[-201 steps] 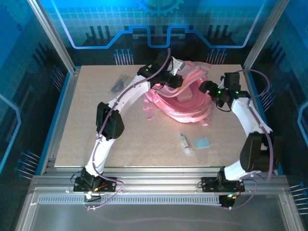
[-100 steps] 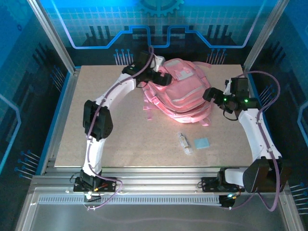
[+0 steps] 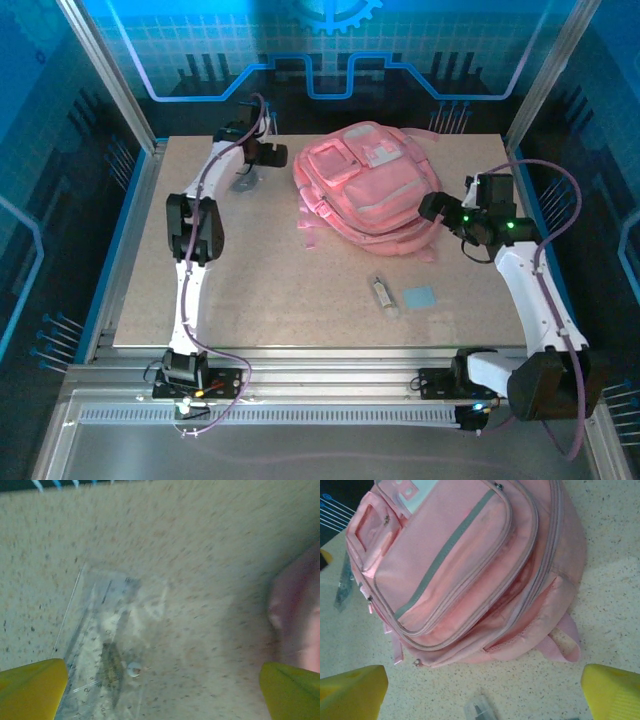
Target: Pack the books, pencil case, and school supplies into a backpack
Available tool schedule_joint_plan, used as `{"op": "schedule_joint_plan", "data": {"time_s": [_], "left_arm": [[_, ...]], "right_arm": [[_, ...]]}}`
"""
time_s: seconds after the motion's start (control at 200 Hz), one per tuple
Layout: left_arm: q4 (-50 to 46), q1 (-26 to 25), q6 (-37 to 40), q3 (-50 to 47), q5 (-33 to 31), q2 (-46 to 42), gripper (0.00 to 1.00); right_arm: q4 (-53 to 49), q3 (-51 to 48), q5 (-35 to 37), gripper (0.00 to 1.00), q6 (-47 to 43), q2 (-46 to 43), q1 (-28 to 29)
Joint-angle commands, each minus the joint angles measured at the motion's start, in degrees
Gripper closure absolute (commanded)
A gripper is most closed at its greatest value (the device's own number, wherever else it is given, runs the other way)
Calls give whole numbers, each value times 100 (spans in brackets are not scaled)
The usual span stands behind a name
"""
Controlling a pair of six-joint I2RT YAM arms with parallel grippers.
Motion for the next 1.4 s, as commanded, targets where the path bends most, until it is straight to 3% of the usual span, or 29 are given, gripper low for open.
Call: {"op": "schedule_joint_plan", "data": {"time_s": [0.0,0.15,0.535,0.595,0.745,0.825,0.925,1.0,1.161,1.391], "left_arm": [[-674,156,-240,519,-215,378,1],[-1004,365,-474,691,93,760,1],[-1674,367,-282,1096,-95,1370,2],[-1738,366,-290,1063,-203,1423,10],[-1726,367,-275,832,-401,1407,44],[-1687,367,-303,760,-399,1361,51],[-1629,367,-386,655,-326,1240,68],[-1560,359,-476,536,-233,1088,73],[-1367,319,-623,190,-55,637,100],[-1366,310,-764,23,47,287,100]], "right_arm": [[60,-2,155,0,118,-169,66],[149,-26,222,0,205,-255,89],[384,-93,218,0,308,-230,175],[410,-102,230,0,317,-217,186],[489,-116,227,0,355,-190,181],[533,-112,210,0,374,-172,183],[615,-115,153,0,417,-151,192],[678,-115,131,0,430,-109,214],[833,-118,44,0,486,37,325],[967,-11,1,0,488,217,535]]}}
